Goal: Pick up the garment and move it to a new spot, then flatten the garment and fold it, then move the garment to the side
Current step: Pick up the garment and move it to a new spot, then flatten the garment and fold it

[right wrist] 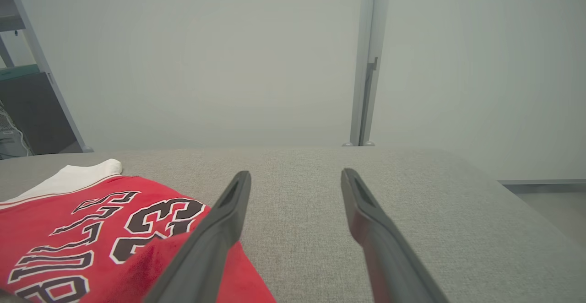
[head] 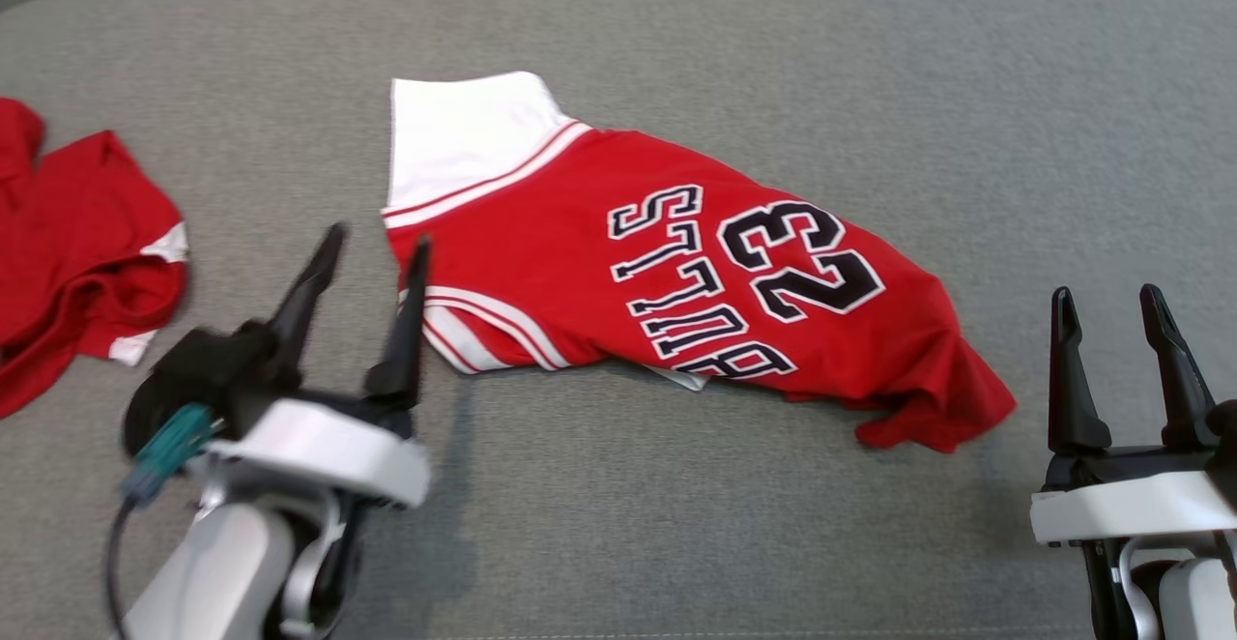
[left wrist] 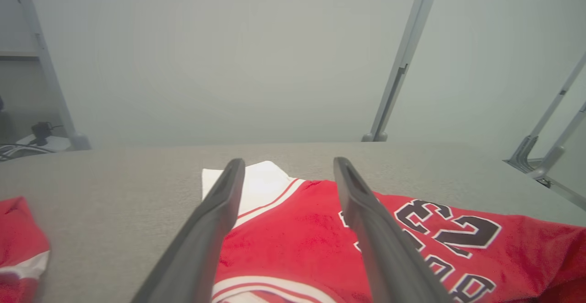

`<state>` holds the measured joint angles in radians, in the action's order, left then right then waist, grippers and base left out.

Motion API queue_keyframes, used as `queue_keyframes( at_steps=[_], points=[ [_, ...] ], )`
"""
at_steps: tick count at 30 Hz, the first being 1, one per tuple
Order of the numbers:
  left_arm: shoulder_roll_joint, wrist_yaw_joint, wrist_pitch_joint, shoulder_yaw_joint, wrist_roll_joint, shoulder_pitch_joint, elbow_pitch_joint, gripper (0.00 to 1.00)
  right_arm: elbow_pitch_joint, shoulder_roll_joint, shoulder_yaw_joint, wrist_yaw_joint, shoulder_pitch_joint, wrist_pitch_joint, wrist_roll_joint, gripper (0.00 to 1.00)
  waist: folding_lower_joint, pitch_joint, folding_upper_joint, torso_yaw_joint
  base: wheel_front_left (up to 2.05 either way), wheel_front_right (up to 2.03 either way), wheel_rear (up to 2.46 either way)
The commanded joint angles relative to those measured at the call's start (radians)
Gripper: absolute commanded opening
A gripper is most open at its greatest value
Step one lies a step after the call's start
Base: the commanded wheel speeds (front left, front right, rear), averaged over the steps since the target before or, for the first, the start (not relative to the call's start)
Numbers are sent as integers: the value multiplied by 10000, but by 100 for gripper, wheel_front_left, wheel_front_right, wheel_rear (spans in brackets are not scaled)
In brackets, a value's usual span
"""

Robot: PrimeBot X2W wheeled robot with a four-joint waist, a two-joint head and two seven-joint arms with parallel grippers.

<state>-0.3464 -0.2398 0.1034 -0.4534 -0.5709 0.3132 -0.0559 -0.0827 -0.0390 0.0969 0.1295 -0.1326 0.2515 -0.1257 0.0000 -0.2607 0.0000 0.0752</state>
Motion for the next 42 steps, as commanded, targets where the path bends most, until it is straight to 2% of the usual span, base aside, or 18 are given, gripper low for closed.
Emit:
queue_keyframes(
  at_steps=[1, 5, 11, 19, 28, 42],
  points=[
    [-370, -174, 215, 670, -201, -230, -335, 100, 234, -112, -127, 12, 48, 103, 62, 100, 0, 329, 0, -461, 0, 0, 0],
    [-759, -346, 731, 1380, -513, -1261, -395, 100, 193, -112, -57, 12, 324, 103, 114, 100, 0, 634, 0, -782, 0, 0, 0],
    [-925, 141, 1237, 1485, -680, -2270, -217, 100, 42, -112, -21, 12, 1010, 103, 42, 100, 0, 1317, 0, -980, 0, 0, 0],
    [-885, 401, 1448, 1443, -617, -3030, 52, 100, 47, -112, 61, 12, 2030, 103, -58, 100, 0, 1972, 0, -879, 0, 0, 0],
    [-818, 468, 1523, 1420, -464, -3447, 246, 100, 149, -112, -147, 12, 2960, 103, -85, 100, 0, 2368, 0, -680, 0, 0, 0],
    [-657, 547, 1548, 1441, -513, -3339, 480, 100, 186, -112, -302, 12, 3007, 103, -161, 100, 0, 2310, 0, -662, 0, 0, 0]
  ],
)
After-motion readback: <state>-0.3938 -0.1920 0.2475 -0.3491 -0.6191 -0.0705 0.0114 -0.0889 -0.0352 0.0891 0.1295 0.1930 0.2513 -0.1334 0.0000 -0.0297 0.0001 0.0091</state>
